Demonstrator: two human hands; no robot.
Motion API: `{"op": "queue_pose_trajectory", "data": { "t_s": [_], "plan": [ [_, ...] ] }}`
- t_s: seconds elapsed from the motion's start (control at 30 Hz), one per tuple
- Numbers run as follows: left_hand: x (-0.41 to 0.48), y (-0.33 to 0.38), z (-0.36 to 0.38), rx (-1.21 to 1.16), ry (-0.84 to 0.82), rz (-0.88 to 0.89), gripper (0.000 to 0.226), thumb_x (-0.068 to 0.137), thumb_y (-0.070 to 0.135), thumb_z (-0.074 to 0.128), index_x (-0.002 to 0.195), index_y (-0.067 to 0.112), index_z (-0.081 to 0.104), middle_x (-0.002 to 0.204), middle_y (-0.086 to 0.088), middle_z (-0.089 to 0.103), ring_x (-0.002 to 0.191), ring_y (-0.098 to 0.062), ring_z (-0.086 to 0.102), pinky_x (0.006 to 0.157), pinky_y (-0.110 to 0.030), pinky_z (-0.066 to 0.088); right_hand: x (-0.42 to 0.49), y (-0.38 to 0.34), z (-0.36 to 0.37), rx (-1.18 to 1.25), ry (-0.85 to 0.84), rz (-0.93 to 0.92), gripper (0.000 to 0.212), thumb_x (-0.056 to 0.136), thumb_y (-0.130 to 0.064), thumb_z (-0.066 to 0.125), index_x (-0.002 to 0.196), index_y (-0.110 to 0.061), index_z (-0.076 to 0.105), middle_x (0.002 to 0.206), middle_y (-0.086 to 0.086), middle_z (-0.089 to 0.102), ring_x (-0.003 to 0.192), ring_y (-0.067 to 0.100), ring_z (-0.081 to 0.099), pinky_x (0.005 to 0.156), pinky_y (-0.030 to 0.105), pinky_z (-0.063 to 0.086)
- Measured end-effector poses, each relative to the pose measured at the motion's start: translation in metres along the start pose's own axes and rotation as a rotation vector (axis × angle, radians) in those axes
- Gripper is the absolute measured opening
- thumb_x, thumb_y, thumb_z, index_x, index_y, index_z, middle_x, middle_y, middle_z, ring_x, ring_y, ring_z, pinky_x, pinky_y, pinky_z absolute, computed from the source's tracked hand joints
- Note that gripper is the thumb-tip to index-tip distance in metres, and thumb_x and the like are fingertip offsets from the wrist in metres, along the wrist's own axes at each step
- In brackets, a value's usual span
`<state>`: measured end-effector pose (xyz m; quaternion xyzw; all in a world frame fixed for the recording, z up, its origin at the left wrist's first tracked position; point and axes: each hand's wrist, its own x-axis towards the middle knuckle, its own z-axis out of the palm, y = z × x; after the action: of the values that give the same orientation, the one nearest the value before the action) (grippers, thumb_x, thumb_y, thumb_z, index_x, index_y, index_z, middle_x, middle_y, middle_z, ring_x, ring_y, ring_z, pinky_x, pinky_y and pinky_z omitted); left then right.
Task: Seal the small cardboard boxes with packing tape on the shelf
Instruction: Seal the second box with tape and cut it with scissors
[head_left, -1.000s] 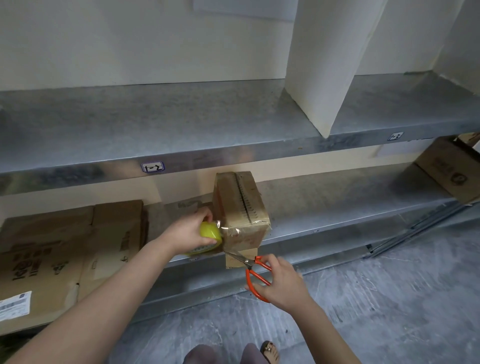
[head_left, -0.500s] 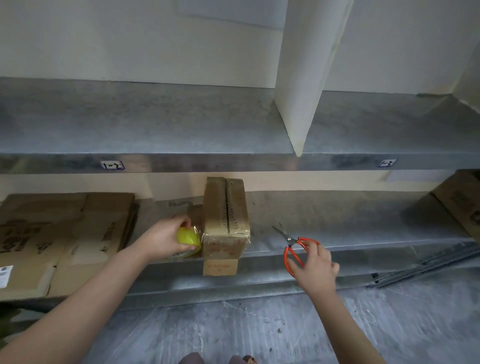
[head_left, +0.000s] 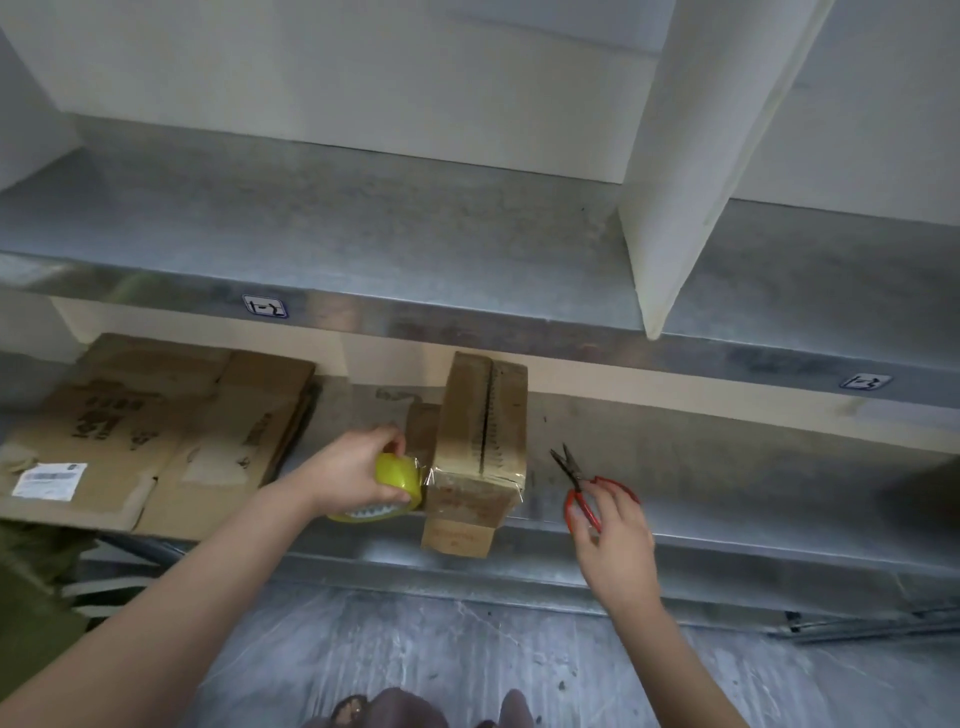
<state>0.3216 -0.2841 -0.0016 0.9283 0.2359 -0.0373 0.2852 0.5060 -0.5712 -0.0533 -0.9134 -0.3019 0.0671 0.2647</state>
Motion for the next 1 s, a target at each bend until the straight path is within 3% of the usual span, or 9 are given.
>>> {"op": "queue_pose_trajectory", "data": {
  "t_s": [0.17,0.3,0.47,0.6,0.8,0.9,1.0],
  "plan": [
    [0.002,0.000,-0.007,-0.049,-0.045,0.030,0.047,0.067,0.043,0.083,0.095,0.031,0.047,0.099,0.009,0.056,0.090,-0.014,0.053,0.071,-0.027,0.038,-0.027,-0.094,0.006,0.132,0.103,-0.214,0.041,0.093,-0.039,0.060,0.133,-0.030,0.058,0.142,-0.002,0.050,0.136,0.017,0.038,0.113,0.033,0.030],
    [0.003,-0.003,-0.014,-0.060,-0.075,0.083,0.047,0.068,0.043,0.083,0.096,0.031,0.047,0.100,0.008,0.055,0.090,-0.013,0.051,0.065,-0.020,0.035,-0.031,-0.135,0.032,0.171,0.197,-0.155,0.037,0.090,-0.036,0.068,0.126,-0.025,0.066,0.140,0.002,0.054,0.139,0.022,0.036,0.113,0.036,0.033],
    [0.005,-0.018,-0.023,-0.062,-0.127,0.186,0.046,0.072,0.041,0.081,0.100,0.027,0.048,0.104,0.006,0.054,0.092,-0.013,0.050,0.065,-0.008,0.030,-0.027,-0.143,0.055,0.187,0.303,-0.057,0.022,0.084,-0.026,0.076,0.106,-0.023,0.076,0.121,0.000,0.065,0.129,0.026,0.048,0.103,0.036,0.044],
    [0.006,-0.033,-0.026,-0.008,-0.164,0.263,0.042,0.075,0.038,0.079,0.100,0.026,0.047,0.105,0.007,0.053,0.093,-0.013,0.049,0.069,-0.023,0.033,-0.023,-0.143,0.063,0.144,0.324,-0.104,0.022,0.079,-0.016,0.080,0.100,-0.022,0.078,0.114,-0.001,0.067,0.123,0.026,0.053,0.098,0.029,0.042],
    [0.022,-0.047,-0.028,0.022,-0.174,0.354,0.040,0.075,0.031,0.078,0.100,0.020,0.049,0.099,0.012,0.047,0.087,-0.011,0.043,0.064,-0.017,0.029,-0.017,-0.132,0.064,0.092,0.338,-0.176,0.029,0.078,-0.011,0.080,0.105,-0.020,0.077,0.115,0.000,0.067,0.122,0.029,0.053,0.100,0.028,0.041],
    [0.034,-0.070,-0.044,0.125,-0.172,0.297,0.041,0.074,0.034,0.079,0.100,0.022,0.049,0.103,0.007,0.051,0.089,-0.014,0.048,0.068,-0.027,0.034,-0.015,-0.126,0.064,0.075,0.333,-0.174,0.031,0.079,-0.009,0.079,0.108,-0.021,0.075,0.118,-0.001,0.066,0.124,0.027,0.050,0.102,0.031,0.041],
    [0.039,-0.082,-0.055,0.121,-0.181,0.229,0.043,0.071,0.038,0.080,0.098,0.029,0.047,0.103,0.009,0.051,0.091,-0.014,0.049,0.071,-0.025,0.039,-0.013,-0.129,0.067,0.098,0.329,-0.163,0.030,0.080,-0.010,0.078,0.108,-0.022,0.075,0.118,-0.001,0.065,0.127,0.024,0.047,0.105,0.027,0.036]
  ]
}}
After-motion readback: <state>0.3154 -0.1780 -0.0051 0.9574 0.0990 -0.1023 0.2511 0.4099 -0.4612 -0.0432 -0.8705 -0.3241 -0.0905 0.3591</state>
